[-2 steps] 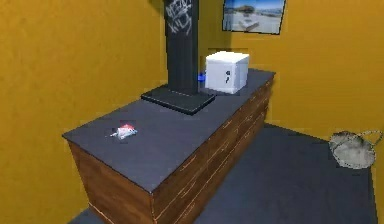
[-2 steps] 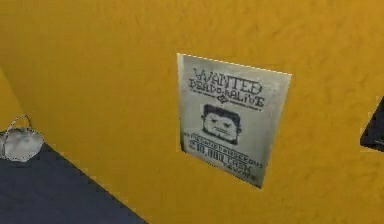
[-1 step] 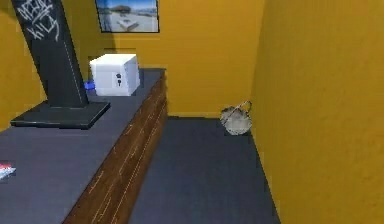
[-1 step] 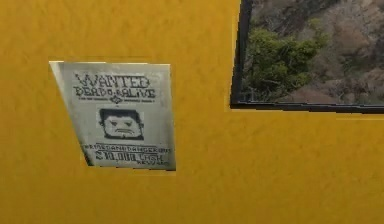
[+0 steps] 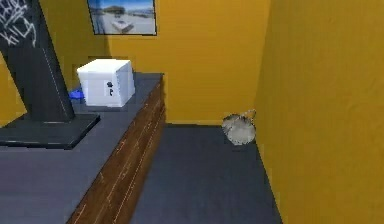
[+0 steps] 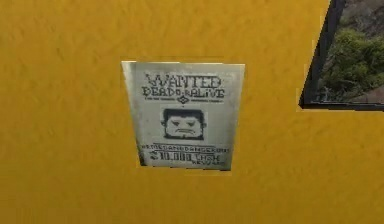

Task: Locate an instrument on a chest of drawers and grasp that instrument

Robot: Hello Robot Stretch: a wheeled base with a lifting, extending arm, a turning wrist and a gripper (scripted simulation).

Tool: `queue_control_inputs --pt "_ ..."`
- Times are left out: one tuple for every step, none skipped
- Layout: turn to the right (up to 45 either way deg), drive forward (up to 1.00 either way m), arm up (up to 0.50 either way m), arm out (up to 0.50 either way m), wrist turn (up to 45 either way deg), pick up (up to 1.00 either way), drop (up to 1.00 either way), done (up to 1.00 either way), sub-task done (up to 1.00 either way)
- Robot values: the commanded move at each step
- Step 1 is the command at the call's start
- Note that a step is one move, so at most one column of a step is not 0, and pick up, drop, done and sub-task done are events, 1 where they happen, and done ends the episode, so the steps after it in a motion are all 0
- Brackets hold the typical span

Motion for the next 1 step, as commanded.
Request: queue_control_inputs --pt "0.0 1.0 0.0 0.0 0.0 0.0 0.0 0.0 0.0"
